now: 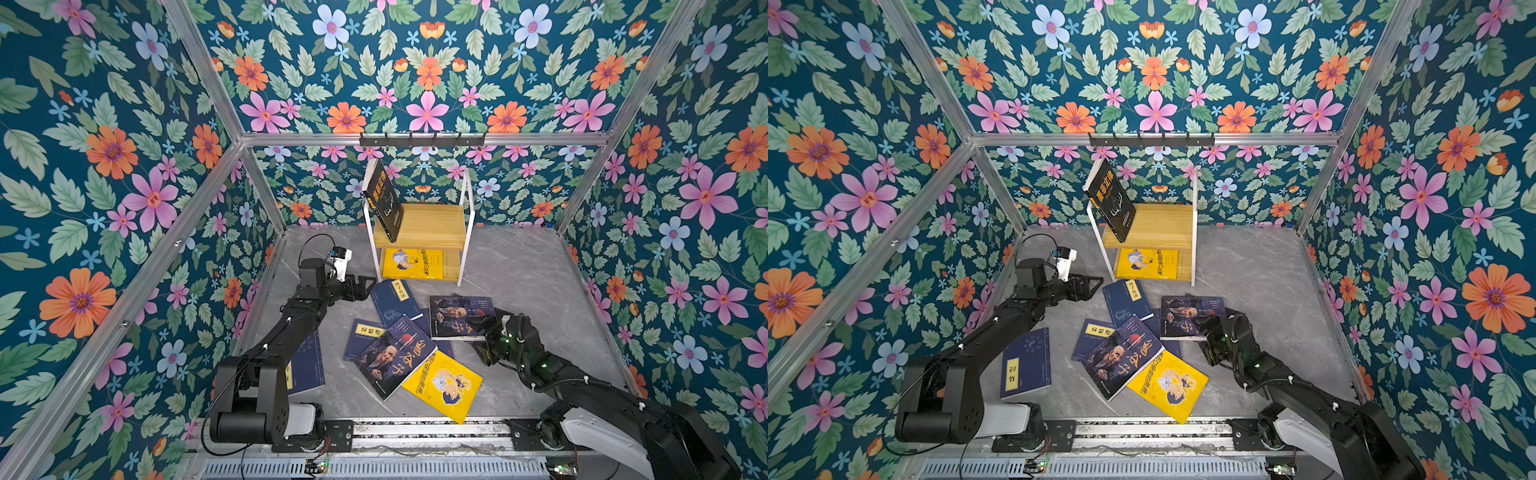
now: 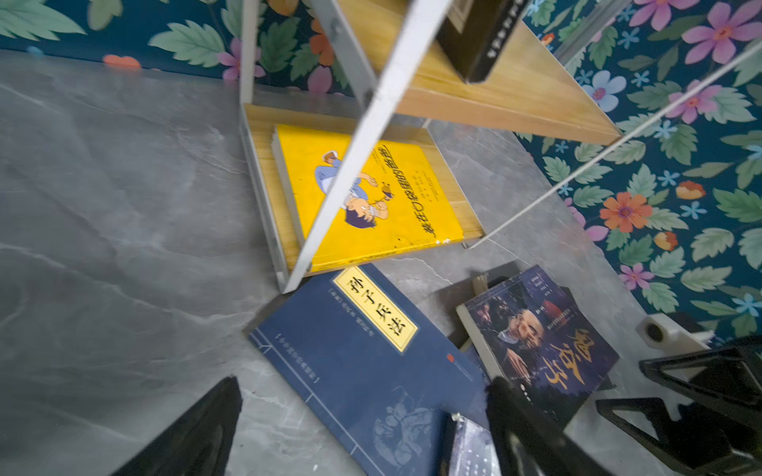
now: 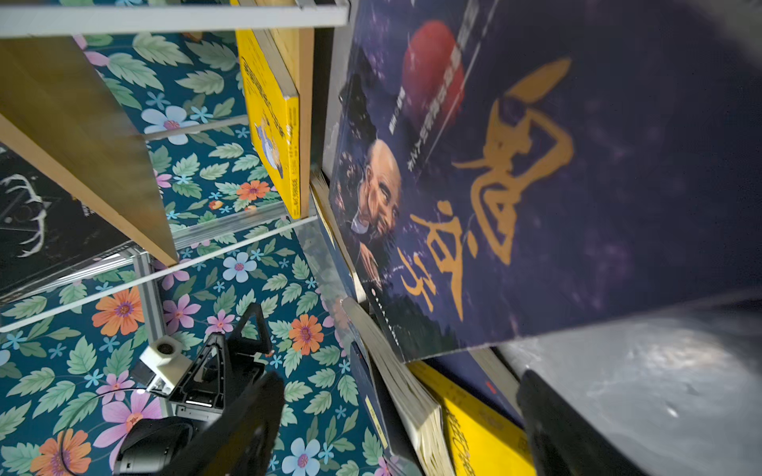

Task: Stacking books/files
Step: Rotate the book on the book.

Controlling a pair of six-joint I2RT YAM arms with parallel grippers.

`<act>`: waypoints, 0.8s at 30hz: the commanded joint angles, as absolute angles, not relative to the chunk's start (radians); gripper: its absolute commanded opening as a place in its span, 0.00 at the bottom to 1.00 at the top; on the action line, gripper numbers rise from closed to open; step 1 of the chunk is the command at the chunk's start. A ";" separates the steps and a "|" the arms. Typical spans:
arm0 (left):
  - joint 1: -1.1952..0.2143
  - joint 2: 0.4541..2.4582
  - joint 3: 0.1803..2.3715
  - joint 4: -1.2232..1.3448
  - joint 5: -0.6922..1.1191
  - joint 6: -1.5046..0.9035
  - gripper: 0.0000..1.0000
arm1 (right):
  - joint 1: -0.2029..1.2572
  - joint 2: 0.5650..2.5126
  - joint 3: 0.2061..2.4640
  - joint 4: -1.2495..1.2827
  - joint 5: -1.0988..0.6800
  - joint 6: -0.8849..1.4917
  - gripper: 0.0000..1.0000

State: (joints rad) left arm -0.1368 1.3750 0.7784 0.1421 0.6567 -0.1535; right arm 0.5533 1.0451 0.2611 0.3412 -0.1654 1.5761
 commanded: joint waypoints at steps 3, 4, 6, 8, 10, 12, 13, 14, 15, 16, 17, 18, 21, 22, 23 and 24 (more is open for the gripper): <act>-0.227 1.405 0.805 0.138 0.666 -0.151 0.91 | 0.601 1.183 0.276 0.544 -0.119 1.706 0.85; -0.254 1.419 0.809 0.138 0.663 -0.148 0.90 | 0.616 1.221 0.280 0.585 -0.112 1.708 0.85; -0.308 1.446 0.821 0.139 0.653 -0.147 0.87 | 0.630 1.294 0.287 0.664 -0.109 1.726 0.82; -0.353 1.477 0.844 0.128 0.625 -0.170 0.84 | 0.631 1.382 0.275 0.795 -0.108 1.763 0.77; -0.395 1.506 0.880 0.101 0.593 -0.196 0.83 | 0.633 1.468 0.252 0.950 -0.106 1.804 0.71; -0.446 1.542 0.918 0.076 0.563 -0.201 0.82 | 0.633 1.558 0.233 1.133 -0.098 1.823 0.66; -0.476 1.563 0.944 0.059 0.536 -0.204 0.82 | 0.635 1.610 0.226 1.210 -0.098 1.838 0.65; -0.507 1.585 0.965 0.048 0.516 -0.204 0.82 | 0.635 1.668 0.220 1.286 -0.099 1.860 0.64; -0.530 1.606 0.985 0.036 0.499 -0.203 0.82 | 0.638 1.730 0.214 1.345 -0.095 1.882 0.62; -0.555 1.630 1.009 0.020 0.476 -0.205 0.82 | 0.643 1.792 0.212 1.423 -0.094 1.918 0.59; -0.576 1.655 1.034 0.000 0.454 -0.211 0.82 | 0.644 1.828 0.222 1.427 -0.132 1.975 0.60; -0.588 1.679 1.056 -0.016 0.445 -0.216 0.82 | 0.647 1.848 0.229 1.427 -0.146 1.977 0.60; -0.616 1.755 1.121 -0.064 0.422 -0.236 0.83 | 0.663 1.843 0.230 1.427 -0.122 1.928 0.60; -0.621 1.773 1.138 -0.075 0.409 -0.240 0.83 | 0.662 1.833 0.222 1.425 -0.110 1.938 0.60; -0.624 1.788 1.152 -0.083 0.405 -0.240 0.83 | 0.663 1.815 0.209 1.425 -0.089 1.946 0.60; -0.625 1.798 1.160 -0.091 0.399 -0.239 0.83 | 0.663 1.794 0.195 1.425 -0.068 1.942 0.60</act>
State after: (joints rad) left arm -0.6193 1.7786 1.1370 -0.0345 0.4427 -0.2317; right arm 0.6586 1.8164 0.2173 1.4342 -0.0608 1.7836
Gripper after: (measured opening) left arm 0.833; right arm 0.599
